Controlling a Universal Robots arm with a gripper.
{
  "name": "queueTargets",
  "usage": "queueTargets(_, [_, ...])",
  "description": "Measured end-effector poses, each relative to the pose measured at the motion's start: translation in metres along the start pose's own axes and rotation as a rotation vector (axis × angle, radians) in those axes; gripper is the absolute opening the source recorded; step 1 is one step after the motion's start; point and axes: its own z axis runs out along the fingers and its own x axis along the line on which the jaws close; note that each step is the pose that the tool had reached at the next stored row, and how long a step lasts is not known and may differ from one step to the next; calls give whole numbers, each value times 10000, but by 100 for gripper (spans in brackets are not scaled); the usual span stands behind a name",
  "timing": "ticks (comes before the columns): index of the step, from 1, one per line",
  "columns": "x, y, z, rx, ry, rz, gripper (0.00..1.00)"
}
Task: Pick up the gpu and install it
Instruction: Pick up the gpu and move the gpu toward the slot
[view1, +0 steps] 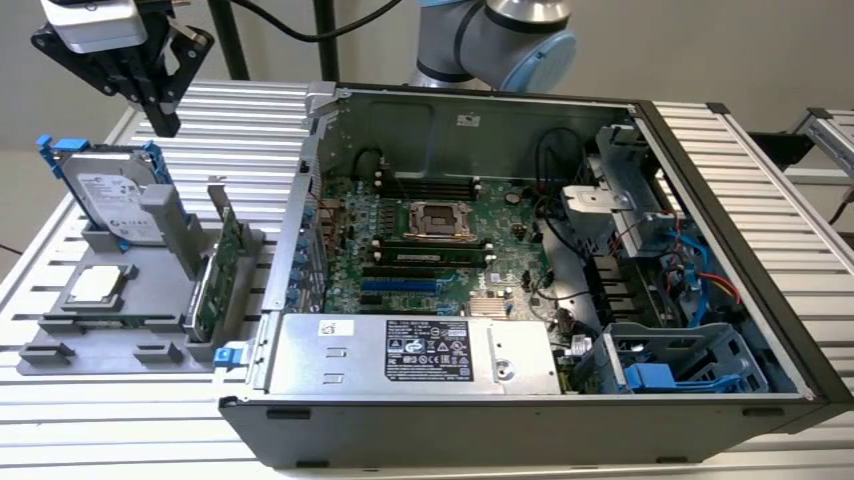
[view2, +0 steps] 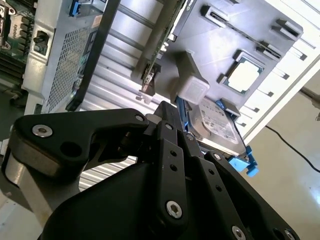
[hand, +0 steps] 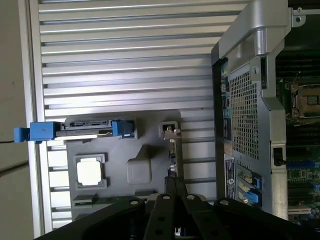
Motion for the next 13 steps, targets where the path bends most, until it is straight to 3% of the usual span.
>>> queueTargets(7, [-3,-7,0,0,3,0,0])
queueTargets(13, [-27,-68,-3,3,49,2,0])
